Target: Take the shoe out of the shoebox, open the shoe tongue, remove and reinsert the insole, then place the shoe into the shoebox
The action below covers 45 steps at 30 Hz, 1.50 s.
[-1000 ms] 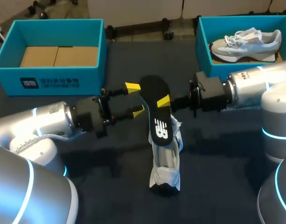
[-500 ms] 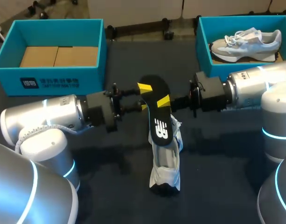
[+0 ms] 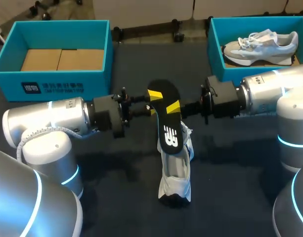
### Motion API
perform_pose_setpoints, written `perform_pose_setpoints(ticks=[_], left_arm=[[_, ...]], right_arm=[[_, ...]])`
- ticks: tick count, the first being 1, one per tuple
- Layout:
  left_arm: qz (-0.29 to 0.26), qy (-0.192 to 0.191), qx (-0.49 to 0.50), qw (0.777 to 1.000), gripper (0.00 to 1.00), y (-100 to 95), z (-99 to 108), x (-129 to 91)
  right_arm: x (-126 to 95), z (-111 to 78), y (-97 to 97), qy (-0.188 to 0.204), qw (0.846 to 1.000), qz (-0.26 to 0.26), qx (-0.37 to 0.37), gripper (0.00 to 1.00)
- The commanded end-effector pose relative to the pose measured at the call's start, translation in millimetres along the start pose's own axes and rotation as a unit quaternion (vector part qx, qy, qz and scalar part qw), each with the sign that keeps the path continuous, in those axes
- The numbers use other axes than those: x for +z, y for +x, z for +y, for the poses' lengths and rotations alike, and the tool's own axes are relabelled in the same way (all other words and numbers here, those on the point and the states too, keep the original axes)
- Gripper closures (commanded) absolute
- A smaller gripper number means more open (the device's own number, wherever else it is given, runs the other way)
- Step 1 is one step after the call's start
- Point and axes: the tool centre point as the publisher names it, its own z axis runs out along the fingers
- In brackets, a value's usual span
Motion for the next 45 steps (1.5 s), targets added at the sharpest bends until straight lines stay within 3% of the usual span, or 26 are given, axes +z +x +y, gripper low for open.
perform_pose_setpoints(ticks=[1, 28, 32, 35, 39, 40, 41, 45], left_arm=[[0.002, 0.001, 0.002, 1.000, 0.67, 2.9, 4, 6], [0.008, 0.025, 0.001, 1.000, 0.75, 9.1, 2, 18], [0.007, 0.026, 0.001, 1.000, 0.85, 9.7, 1, 19], [0.007, 0.025, 0.002, 1.000, 1.00, 9.6, -1, 19], [0.007, 0.024, 0.006, 1.000, 1.00, 9.6, -2, 21], [0.007, 0.024, 0.007, 1.000, 1.00, 9.4, -3, 21], [0.007, 0.024, 0.007, 1.000, 1.00, 9.2, -3, 22], [0.008, 0.033, 0.004, 0.999, 1.00, 5.1, -6, 18]], right_arm=[[1, -0.6, 0.3, -0.001, 1.000, -0.001, 0.000, 1.00], [0, 3.7, -2.2, -0.003, 1.000, 0.002, 0.002, 1.00], [0, 4.0, -3.2, -0.005, 1.000, 0.002, 0.004, 1.00], [1, 3.7, -3.2, -0.007, 1.000, 0.003, 0.004, 1.00], [2, 2.8, -3.6, -0.006, 1.000, 0.003, 0.005, 1.00], [2, 2.6, -3.7, -0.006, 1.000, 0.003, 0.005, 0.71], [2, 2.0, -3.7, -0.007, 1.000, 0.002, 0.006, 0.00], [-5, -1.5, -2.8, -0.009, 1.000, 0.001, 0.004, 0.00]])
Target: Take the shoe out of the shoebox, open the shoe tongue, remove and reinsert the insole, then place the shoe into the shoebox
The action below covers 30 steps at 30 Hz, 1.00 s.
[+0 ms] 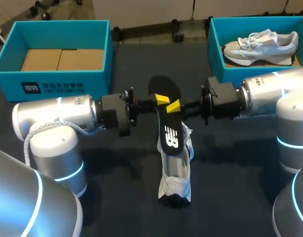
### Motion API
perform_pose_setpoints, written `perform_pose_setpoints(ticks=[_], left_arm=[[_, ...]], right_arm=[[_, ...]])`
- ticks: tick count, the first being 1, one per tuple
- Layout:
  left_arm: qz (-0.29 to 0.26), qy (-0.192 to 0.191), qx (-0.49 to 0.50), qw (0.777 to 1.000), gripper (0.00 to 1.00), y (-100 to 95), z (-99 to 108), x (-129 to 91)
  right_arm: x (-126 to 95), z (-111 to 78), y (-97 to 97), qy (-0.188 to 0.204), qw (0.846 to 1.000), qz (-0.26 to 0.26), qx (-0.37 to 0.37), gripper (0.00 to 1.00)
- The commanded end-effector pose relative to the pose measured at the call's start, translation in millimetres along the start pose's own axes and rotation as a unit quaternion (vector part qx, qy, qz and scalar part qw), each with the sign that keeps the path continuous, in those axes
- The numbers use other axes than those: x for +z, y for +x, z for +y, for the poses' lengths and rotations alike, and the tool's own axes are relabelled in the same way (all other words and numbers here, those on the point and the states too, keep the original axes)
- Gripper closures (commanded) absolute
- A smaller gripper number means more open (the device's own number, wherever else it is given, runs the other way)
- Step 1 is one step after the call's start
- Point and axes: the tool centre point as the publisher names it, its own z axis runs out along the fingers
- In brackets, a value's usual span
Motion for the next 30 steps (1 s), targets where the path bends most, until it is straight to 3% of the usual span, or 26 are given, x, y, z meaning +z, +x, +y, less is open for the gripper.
perform_pose_setpoints(ticks=[1, 8, 15, 18, 29, 30], left_arm=[[0.003, 0.009, -0.004, 1.000, 1.00, -3.2, -4, -4], [0.039, 0.039, -0.030, 0.998, 1.00, 3.7, -12, -20], [0.065, 0.070, -0.069, 0.993, 1.00, 9.9, -37, -38], [0.070, 0.085, -0.086, 0.990, 1.00, 9.7, -49, -42], [0.116, 0.121, -0.098, 0.981, 1.00, 19.3, -109, -48], [0.117, 0.124, -0.101, 0.980, 1.00, 19.8, -112, -48]], right_arm=[[-9, -5.7, 1.0, -0.005, 1.000, -0.003, -0.002, 0.00], [-43, -16.3, -2.6, 0.017, 0.999, -0.024, -0.043, 0.00], [-71, -26.9, -9.2, 0.059, 0.989, -0.053, -0.123, 0.00], [-76, -29.9, -17.3, 0.091, 0.984, -0.055, -0.143, 0.00], [-76, -29.9, -17.3, 0.091, 0.984, -0.055, -0.143, 0.00], [-77, -31.8, -15.2, 0.102, 0.977, -0.069, -0.174, 0.00]])
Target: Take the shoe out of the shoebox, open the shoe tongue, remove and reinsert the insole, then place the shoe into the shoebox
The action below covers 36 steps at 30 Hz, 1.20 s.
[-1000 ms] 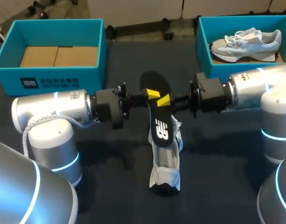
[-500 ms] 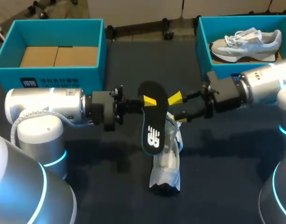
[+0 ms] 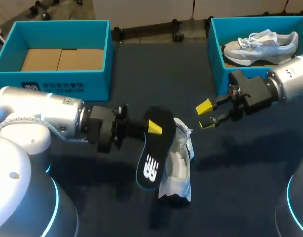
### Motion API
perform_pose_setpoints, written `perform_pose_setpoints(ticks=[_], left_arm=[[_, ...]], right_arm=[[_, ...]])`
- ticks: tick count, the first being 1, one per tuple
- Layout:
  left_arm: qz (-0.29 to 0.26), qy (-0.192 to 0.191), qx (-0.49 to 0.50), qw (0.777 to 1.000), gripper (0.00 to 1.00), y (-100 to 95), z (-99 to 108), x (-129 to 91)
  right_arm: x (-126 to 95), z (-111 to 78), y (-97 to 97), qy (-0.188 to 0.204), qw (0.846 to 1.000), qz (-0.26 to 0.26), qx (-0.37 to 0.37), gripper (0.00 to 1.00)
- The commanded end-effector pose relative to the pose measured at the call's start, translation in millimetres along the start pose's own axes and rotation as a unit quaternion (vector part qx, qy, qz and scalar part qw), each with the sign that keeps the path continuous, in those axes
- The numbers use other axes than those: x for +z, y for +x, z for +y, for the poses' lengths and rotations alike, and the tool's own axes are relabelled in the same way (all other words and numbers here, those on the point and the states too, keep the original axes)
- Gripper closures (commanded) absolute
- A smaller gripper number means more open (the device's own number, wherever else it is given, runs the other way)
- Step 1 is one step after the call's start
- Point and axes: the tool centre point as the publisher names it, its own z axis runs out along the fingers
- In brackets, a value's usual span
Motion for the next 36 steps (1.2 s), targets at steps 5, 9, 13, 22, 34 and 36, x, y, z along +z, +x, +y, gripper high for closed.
perform_pose_setpoints(ticks=[5, 9, 13, 22, 34, 36], left_arm=[[0.016, 0.018, -0.022, 0.999, 1.00, 11.4, -41, 1], [-0.002, 0.066, -0.073, 0.995, 1.00, 13.6, -48, 6], [0.007, 0.079, -0.075, 0.994, 1.00, 13.7, -50, 6], [0.007, 0.079, -0.075, 0.994, 1.00, 13.7, -50, 6], [-0.021, 0.156, -0.203, 0.966, 1.00, 26.2, -84, 4], [-0.010, 0.173, -0.243, 0.954, 1.00, 29.6, -83, 5]], right_arm=[[-9, -23.4, 6.3, 0.071, 0.972, -0.053, -0.217, 0.00], [-8, -44.5, 2.2, 0.122, 0.925, -0.020, -0.358, 0.00], [-8, -44.5, 2.2, 0.122, 0.925, -0.020, -0.358, 0.00], [-8, -44.5, 2.2, 0.122, 0.925, -0.020, -0.358, 0.00], [11, -92.7, -34.9, 0.269, 0.802, -0.089, -0.526, 0.00], [14, -92.3, -41.9, 0.279, 0.806, -0.104, -0.512, 0.00]])
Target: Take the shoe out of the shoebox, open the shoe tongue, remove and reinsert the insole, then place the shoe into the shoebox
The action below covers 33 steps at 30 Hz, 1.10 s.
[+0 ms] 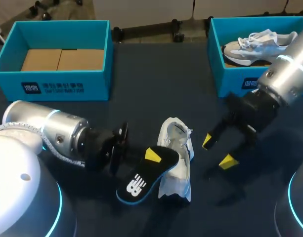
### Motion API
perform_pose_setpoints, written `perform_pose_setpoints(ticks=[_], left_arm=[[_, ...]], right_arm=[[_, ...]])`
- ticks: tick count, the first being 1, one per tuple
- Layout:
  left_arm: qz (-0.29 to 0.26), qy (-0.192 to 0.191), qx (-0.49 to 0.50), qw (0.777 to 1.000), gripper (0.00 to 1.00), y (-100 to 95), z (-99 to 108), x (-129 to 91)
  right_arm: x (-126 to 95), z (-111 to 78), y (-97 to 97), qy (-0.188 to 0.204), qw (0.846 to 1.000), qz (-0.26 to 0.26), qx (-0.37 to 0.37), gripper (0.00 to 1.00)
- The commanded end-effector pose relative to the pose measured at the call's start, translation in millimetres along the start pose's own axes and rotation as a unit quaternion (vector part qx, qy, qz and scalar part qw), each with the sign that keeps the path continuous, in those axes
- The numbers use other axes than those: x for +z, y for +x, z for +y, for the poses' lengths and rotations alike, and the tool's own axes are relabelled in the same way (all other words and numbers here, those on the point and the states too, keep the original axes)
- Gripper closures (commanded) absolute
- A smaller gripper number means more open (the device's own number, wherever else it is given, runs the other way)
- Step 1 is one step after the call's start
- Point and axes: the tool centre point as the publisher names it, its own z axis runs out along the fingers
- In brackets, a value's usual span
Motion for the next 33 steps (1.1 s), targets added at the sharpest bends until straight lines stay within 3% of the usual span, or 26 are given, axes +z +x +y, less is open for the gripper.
perform_pose_setpoints(ticks=[1, 2, 12, 19, 22, 25, 27, 33], left_arm=[[0.031, 0.007, -0.048, 0.998, 1.00, 7.5, 9, -1], [0.055, -0.015, -0.031, 0.998, 1.00, 7.1, 9, -3], [0.056, -0.014, -0.030, 0.998, 1.00, 9.2, 11, 2], [0.014, -0.009, -0.036, 0.999, 1.00, 20.7, 17, 8], [0.012, -0.005, -0.044, 0.999, 1.00, 24.3, 22, 10], [0.003, 0.016, -0.075, 0.997, 1.00, 26.6, 28, 14], [0.002, 0.008, -0.077, 0.997, 1.00, 26.0, 32, 17], [0.002, 0.008, -0.077, 0.997, 1.00, 26.0, 32, 17]], right_arm=[[11, 0.5, -6.2, 0.088, 0.995, -0.039, -0.025, 0.00], [11, 0.5, -6.2, 0.088, 0.995, -0.039, -0.025, 0.00], [11, 0.5, -6.2, 0.088, 0.995, -0.039, -0.025, 0.00], [37, -12.8, -4.9, 0.085, 0.984, -0.152, -0.023, 0.00], [46, -16.6, -7.4, 0.092, 0.980, -0.175, -0.032, 0.00], [53, -16.1, -10.8, 0.120, 0.974, -0.186, -0.040, 0.00], [56, -15.6, -12.3, 0.129, 0.971, -0.199, -0.027, 0.00], [56, -15.6, -12.3, 0.129, 0.971, -0.199, -0.027, 0.00]])
